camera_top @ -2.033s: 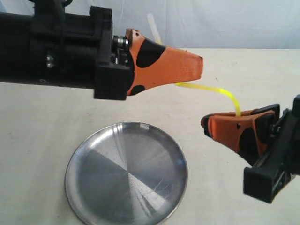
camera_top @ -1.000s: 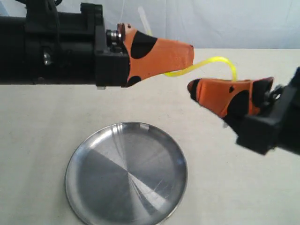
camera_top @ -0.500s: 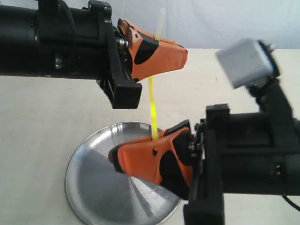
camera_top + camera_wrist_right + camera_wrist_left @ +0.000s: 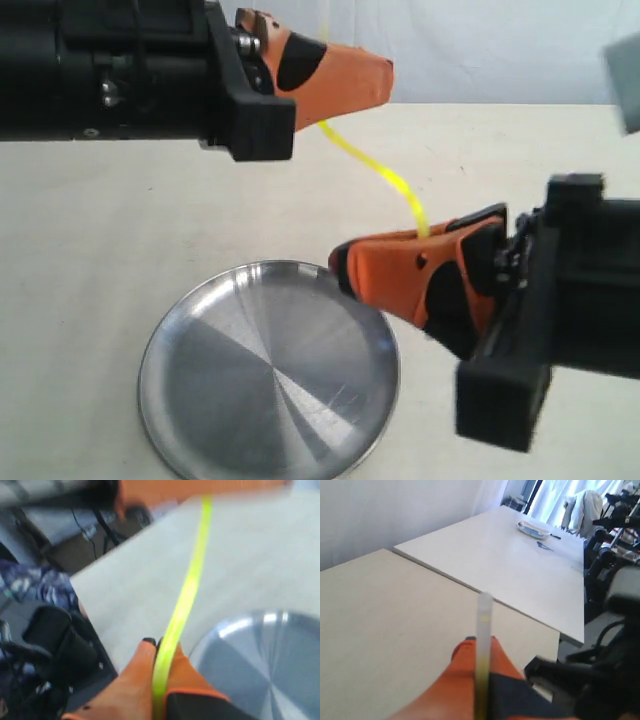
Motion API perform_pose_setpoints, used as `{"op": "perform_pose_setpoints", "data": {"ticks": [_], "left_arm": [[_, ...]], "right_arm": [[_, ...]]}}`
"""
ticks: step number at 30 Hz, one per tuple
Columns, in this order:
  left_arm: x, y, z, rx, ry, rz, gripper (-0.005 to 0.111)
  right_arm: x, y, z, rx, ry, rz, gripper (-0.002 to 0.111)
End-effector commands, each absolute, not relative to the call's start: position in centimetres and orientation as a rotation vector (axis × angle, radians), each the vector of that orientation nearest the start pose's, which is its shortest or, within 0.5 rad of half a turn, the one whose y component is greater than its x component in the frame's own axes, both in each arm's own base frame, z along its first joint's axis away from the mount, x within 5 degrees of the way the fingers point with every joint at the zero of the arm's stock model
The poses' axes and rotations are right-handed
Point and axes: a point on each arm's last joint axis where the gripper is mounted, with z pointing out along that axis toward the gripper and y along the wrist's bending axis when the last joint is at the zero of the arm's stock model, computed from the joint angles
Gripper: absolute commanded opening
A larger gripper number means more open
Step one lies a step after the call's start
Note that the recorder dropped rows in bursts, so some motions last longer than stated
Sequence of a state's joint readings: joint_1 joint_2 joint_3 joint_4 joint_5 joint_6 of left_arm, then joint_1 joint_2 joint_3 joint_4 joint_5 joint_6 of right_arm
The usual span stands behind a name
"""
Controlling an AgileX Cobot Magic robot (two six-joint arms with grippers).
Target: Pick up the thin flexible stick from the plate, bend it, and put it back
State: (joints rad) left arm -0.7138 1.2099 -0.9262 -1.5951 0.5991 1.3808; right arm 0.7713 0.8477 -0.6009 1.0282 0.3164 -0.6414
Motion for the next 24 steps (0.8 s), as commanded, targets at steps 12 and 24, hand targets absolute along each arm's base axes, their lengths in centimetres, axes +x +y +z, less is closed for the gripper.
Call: {"op": "perform_pose_setpoints", "data": {"ticks": [12,24], "left_arm": [[15.7,-20.8,31.4,1.140,1.809,-1.012,0.000],[13.4,-20.3,36.6,0.959,1.536,-1.370,0.000]], "right_arm": [[11.8,12.5,33.9,-0.402,1.730,0.924,-0.001],[13.2,14.2,27.9,-0.479,1.982,0.849,-0.001]]}}
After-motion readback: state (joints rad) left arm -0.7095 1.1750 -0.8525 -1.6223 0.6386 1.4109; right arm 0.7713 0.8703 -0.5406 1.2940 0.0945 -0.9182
